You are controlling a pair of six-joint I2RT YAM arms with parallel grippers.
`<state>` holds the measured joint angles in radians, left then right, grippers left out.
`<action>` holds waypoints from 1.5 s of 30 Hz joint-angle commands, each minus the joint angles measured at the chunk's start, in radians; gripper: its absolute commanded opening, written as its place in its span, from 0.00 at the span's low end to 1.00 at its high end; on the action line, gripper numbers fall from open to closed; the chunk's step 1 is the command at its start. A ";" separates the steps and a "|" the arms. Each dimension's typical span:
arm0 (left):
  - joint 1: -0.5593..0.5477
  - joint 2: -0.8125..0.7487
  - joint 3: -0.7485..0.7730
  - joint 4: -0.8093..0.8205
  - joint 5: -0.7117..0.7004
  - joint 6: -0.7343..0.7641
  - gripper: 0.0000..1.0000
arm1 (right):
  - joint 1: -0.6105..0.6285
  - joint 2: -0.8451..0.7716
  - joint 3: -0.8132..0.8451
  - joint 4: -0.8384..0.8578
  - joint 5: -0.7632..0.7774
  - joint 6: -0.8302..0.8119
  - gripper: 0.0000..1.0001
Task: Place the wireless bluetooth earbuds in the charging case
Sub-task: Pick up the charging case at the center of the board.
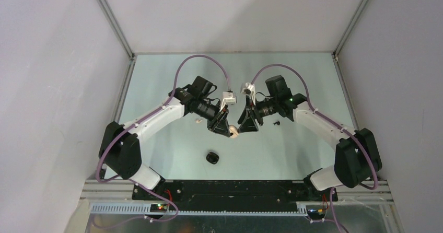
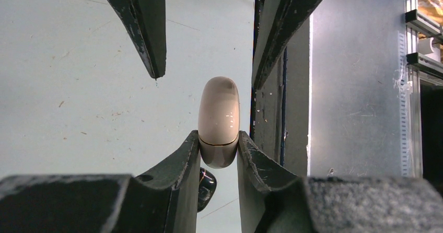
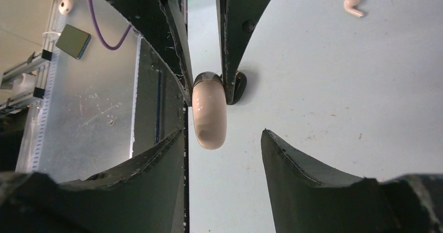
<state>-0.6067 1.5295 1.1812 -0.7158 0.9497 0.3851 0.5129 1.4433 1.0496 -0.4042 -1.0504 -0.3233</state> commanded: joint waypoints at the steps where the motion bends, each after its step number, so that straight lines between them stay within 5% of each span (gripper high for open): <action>1: -0.005 -0.045 0.037 0.029 0.022 0.009 0.12 | -0.005 -0.018 -0.027 0.105 -0.084 0.052 0.60; 13: -0.004 -0.036 0.039 0.036 0.022 -0.002 0.09 | 0.007 -0.037 -0.089 0.224 -0.084 0.097 0.55; 20: -0.004 -0.032 0.039 0.037 0.015 -0.004 0.10 | 0.018 -0.038 -0.089 0.227 -0.086 0.094 0.38; 27: -0.003 -0.032 0.039 0.039 0.016 -0.008 0.11 | 0.032 -0.040 -0.089 0.207 -0.099 0.070 0.37; 32: -0.003 -0.033 0.037 0.042 0.011 -0.009 0.13 | 0.031 -0.041 -0.089 0.204 -0.106 0.068 0.18; 38: -0.002 -0.034 0.035 0.056 -0.001 -0.022 0.34 | 0.026 -0.056 -0.088 0.204 -0.122 0.077 0.06; 42: 0.004 -0.045 0.033 0.075 -0.022 -0.040 0.82 | 0.014 -0.072 -0.084 0.215 -0.122 0.110 0.06; 45: 0.023 -0.075 0.006 0.117 -0.036 -0.064 0.98 | -0.012 -0.088 -0.084 0.253 -0.114 0.150 0.05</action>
<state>-0.6029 1.5238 1.1812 -0.6697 0.9344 0.3542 0.5297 1.4044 0.9596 -0.2092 -1.1358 -0.2272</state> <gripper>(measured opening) 0.931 0.300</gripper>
